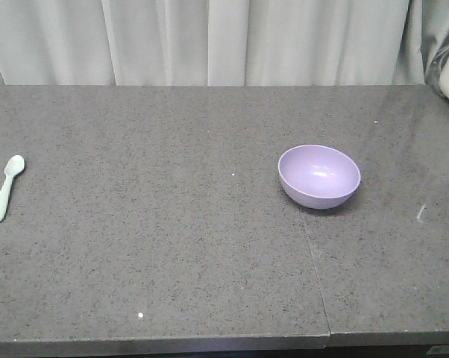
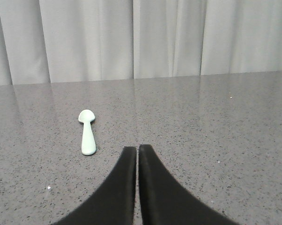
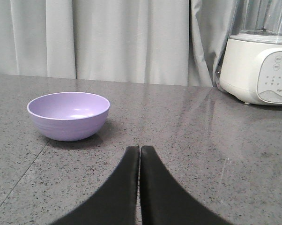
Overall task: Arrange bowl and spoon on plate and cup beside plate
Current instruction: 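Drive closer and align the base with the spoon and bowl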
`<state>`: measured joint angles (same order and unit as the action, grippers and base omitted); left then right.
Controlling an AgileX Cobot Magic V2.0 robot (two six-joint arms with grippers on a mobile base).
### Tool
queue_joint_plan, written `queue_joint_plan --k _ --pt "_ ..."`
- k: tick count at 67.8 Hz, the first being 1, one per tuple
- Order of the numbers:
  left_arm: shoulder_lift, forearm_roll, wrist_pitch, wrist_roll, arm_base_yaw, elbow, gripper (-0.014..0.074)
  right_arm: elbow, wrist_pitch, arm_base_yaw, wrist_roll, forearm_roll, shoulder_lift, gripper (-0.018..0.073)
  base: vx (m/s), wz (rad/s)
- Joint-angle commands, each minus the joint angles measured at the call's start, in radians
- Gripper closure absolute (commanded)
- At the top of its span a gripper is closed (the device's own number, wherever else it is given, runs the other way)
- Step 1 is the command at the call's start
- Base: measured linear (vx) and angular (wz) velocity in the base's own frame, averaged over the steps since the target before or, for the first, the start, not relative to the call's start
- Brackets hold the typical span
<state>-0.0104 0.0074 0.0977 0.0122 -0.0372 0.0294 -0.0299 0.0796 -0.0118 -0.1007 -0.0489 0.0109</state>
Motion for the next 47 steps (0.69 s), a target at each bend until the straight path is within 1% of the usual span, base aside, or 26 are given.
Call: queue_joint_plan --k 1,24,29,38,42,47 --pt "-0.008 -0.002 -0.076 0.005 -0.005 -0.026 0.0603 -0.001 -0.080 -0.007 -0.005 0.004 0.014 0.0563 0.00 0.00" --pt "-0.008 -0.002 -0.076 0.005 -0.005 -0.026 0.0603 -0.001 -0.080 -0.007 -0.005 0.004 0.014 0.0563 0.00 0.00" --pt "-0.008 -0.007 -0.092 0.007 -0.005 -0.026 0.0603 -0.001 -0.080 -0.007 -0.005 0.004 0.014 0.0563 0.00 0.00" --pt "-0.008 -0.013 -0.113 0.045 -0.005 -0.064 0.0603 0.004 -0.121 -0.007 -0.002 0.002 0.014 0.0563 0.00 0.00" --pt "-0.006 -0.007 -0.108 0.053 -0.005 -0.109 0.0603 0.037 -0.088 -0.007 0.003 -0.018 0.012 0.0563 0.00 0.00" --pt "0.003 -0.007 -0.070 0.054 -0.005 -0.193 0.0603 0.108 0.002 -0.007 0.002 -0.020 -0.009 0.0563 0.00 0.00"
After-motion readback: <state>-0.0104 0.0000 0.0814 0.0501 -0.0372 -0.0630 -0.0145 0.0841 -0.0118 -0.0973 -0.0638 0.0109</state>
